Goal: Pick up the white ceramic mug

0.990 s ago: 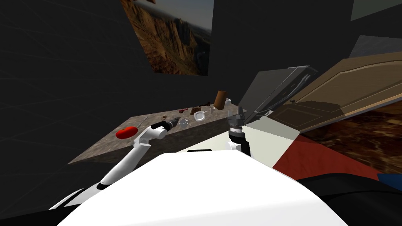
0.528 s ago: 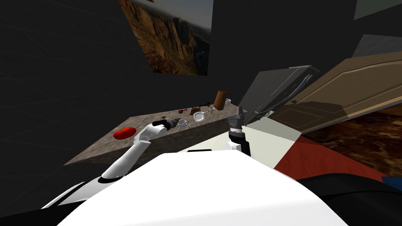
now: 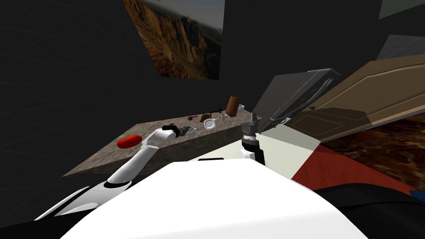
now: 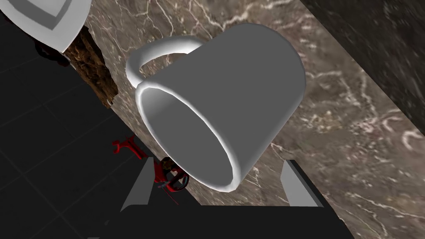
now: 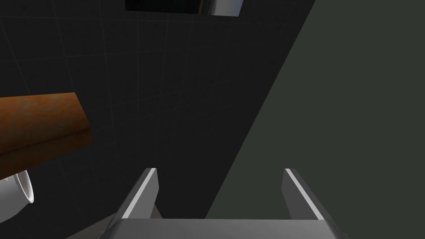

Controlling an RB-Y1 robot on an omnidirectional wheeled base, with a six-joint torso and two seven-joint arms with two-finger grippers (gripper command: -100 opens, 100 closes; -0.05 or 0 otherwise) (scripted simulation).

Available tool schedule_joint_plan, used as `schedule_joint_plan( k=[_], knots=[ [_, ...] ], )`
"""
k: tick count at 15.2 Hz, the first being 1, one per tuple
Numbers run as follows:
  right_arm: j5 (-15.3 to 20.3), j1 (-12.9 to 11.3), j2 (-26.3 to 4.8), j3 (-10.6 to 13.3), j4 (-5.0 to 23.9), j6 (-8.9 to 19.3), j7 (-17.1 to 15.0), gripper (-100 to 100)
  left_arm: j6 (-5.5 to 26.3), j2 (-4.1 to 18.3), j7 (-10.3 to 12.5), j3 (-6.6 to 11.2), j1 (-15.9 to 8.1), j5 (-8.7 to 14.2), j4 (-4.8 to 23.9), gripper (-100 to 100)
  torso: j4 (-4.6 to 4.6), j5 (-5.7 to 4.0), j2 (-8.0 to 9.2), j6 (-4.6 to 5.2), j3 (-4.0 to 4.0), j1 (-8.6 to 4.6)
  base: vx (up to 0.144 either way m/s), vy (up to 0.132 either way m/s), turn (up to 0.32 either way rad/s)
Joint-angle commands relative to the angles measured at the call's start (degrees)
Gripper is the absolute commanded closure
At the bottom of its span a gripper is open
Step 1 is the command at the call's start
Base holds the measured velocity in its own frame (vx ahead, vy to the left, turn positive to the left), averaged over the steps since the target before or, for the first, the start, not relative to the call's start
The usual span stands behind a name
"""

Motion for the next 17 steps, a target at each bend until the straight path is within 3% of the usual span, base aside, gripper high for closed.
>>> schedule_joint_plan(
  k=[1, 2, 3, 6, 7, 10, 11, 13, 14, 17],
  knots=[
    [0.0, 0.0, 0.0, 0.0, 0.0, 0.0, 0.0, 0, 2.9, 0.3, -0.3, -0.19, -0.5, 0.5, 0.4, -100, 0.0, 0.0, 0.0, 0.0, 0.0, 0.0, 0.03, -0.033, 0.008],
    [0.0, 0.0, 0.0, 0.0, 0.0, 0.0, 0.0, 0, 3.2, 0.3, -0.3, -0.19, -0.5, 0.5, 0.4, -100, -0.01, 0.0, 0.0, 0.0, 0.0, 0.0, 0.018, -0.019, 0.0],
    [0.0, 0.0, 0.0, 0.0, 0.0, 0.0, 0.0, 0, 4.9, 1.4, -0.9, -0.56, -2.0, 2.2, 1.1, -100, 0.0, 0.01, 0.02, 0.0, 0.01, 0.04, 0.024, -0.026, 0.015],
    [0.0, 0.0, 0.0, 0.0, 0.0, 0.0, 0.0, 0, 7.4, 1.4, -0.9, -0.56, -2.0, 2.2, 1.1, -100, -0.01, 0.0, -0.01, 0.0, -0.01, 0.01, 0.029, -0.031, 0.009],
    [0.0, 0.0, 0.0, 0.0, 0.0, 0.0, 0.0, 0, 9.4, 2.5, -1.4, -0.91, -3.4, 3.8, 1.8, -100, 0.0, 0.01, 0.01, 0.0, 0.0, 0.04, 0.039, -0.032, 0.013],
    [0.0, 0.0, 0.0, 0.0, 0.0, 0.0, 0.0, 0, 11.4, 2.5, -1.4, -0.91, -3.4, 3.8, 1.8, -100, -0.01, 0.01, -0.02, 0.0, -0.02, 0.02, 0.029, -0.028, 0.01],
    [0.0, 0.0, 0.0, 0.0, 0.0, 0.0, 0.0, 0, 13.6, 3.6, -2.0, -1.25, -4.8, 5.4, 2.5, -100, 0.0, 0.01, 0.02, 0.0, 0.0, 0.05, 0.025, -0.028, 0.011],
    [0.0, 0.0, 0.0, 0.0, 0.0, 0.0, 0.0, 0, 15.4, 3.6, -2.0, -1.25, -4.8, 5.4, 2.5, -100, 0.0, 0.0, -0.02, 0.0, -0.01, 0.02, 0.034, -0.032, 0.012],
    [0.0, 0.0, 0.0, 0.0, 0.0, 0.0, 0.0, 0, 16.8, 4.5, -2.5, -1.56, -6.2, 6.9, 3.2, -100, -0.01, 0.01, -0.01, 0.0, -0.01, 0.03, 0.033, -0.038, 0.014],
    [0.0, 0.0, 0.0, 0.0, 0.0, 0.0, 0.0, 0, 19.1, 4.5, -2.5, -1.56, -6.2, 6.9, 3.2, -100, -0.01, 0.0, -0.04, 0.0, -0.03, 0.01, 0.034, -0.03, 0.008]
  ],
)
